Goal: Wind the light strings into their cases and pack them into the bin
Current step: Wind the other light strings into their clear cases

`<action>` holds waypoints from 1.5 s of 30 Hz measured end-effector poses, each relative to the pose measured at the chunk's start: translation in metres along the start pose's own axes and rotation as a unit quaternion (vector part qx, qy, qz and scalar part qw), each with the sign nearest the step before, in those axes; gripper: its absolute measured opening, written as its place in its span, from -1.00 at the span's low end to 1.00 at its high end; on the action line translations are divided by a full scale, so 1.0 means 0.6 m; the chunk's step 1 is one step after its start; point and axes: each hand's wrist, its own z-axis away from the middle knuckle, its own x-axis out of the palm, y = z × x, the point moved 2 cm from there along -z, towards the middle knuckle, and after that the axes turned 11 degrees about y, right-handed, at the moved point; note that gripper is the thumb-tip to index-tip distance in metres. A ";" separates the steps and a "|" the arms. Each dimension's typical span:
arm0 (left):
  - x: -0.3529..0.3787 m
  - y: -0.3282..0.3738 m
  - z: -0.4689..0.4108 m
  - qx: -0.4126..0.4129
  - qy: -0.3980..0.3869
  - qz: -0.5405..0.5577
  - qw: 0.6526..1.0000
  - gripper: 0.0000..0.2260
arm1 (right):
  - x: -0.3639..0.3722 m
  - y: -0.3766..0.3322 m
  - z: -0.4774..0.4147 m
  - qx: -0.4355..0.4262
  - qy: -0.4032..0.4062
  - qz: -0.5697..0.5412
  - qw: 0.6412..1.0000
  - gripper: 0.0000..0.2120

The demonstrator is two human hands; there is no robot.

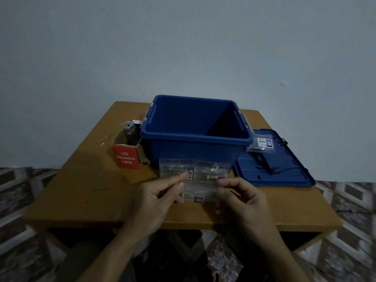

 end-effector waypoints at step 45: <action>0.023 0.029 -0.014 -0.112 0.001 -0.037 0.993 -0.87 | 0.021 -0.005 -0.009 0.019 0.030 0.102 0.994 -0.88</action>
